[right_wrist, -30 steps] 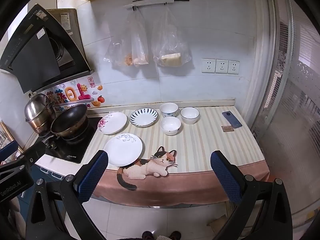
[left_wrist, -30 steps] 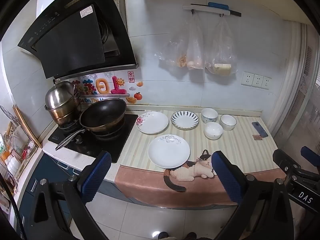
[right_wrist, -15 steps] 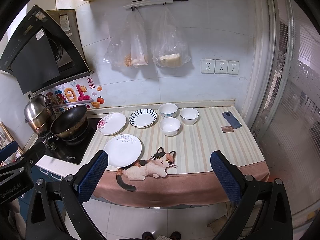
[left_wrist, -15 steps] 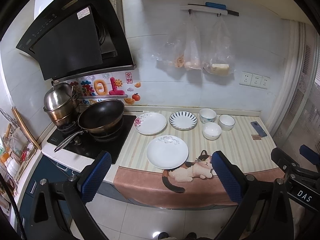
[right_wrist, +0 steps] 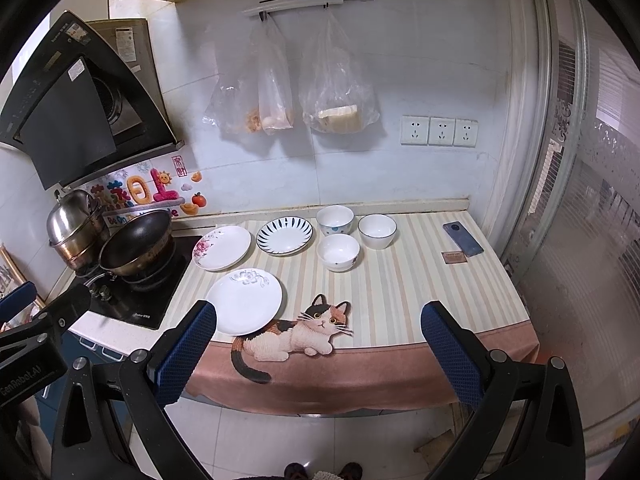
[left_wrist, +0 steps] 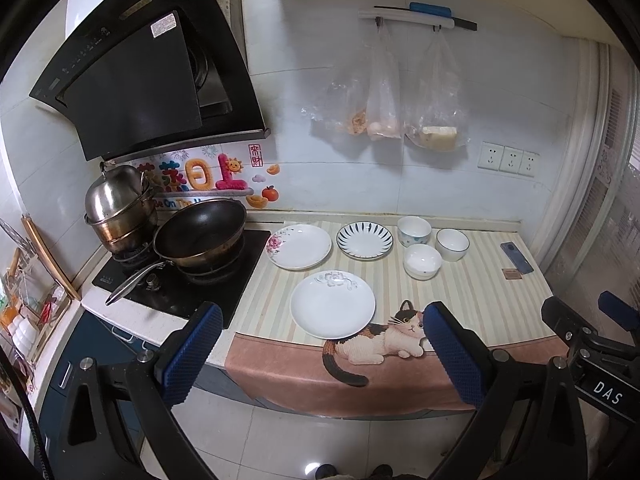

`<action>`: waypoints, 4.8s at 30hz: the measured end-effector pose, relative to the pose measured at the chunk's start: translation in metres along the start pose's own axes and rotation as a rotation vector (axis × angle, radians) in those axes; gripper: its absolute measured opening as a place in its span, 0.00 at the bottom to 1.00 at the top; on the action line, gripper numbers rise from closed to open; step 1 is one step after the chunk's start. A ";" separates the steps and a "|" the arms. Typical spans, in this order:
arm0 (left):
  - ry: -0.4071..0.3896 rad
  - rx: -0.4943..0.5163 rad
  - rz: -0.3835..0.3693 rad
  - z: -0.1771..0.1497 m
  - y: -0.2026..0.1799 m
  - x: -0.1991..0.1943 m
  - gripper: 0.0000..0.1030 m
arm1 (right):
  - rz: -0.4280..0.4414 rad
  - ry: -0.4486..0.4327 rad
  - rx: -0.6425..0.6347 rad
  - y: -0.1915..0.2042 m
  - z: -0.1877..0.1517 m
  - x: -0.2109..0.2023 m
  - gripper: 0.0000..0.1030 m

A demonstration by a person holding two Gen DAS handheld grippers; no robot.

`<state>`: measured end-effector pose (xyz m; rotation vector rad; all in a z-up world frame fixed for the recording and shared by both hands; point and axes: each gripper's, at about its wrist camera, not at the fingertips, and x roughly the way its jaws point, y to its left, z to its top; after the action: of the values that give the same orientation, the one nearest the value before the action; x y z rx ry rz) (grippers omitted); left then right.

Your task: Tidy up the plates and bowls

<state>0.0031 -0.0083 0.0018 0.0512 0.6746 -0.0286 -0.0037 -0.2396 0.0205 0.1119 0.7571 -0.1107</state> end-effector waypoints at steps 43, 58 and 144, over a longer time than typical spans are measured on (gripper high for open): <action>0.013 -0.010 -0.010 -0.007 -0.001 0.008 1.00 | -0.005 -0.005 -0.007 -0.009 -0.003 0.010 1.00; 0.025 -0.062 0.112 -0.008 0.013 0.078 1.00 | 0.153 0.148 0.062 -0.031 -0.004 0.099 1.00; 0.693 0.075 -0.190 -0.085 -0.144 0.463 0.27 | 0.252 0.750 0.284 -0.196 -0.079 0.536 0.19</action>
<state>0.3049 -0.1519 -0.3595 0.0693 1.3702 -0.2267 0.3021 -0.4540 -0.4176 0.5374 1.4643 0.0731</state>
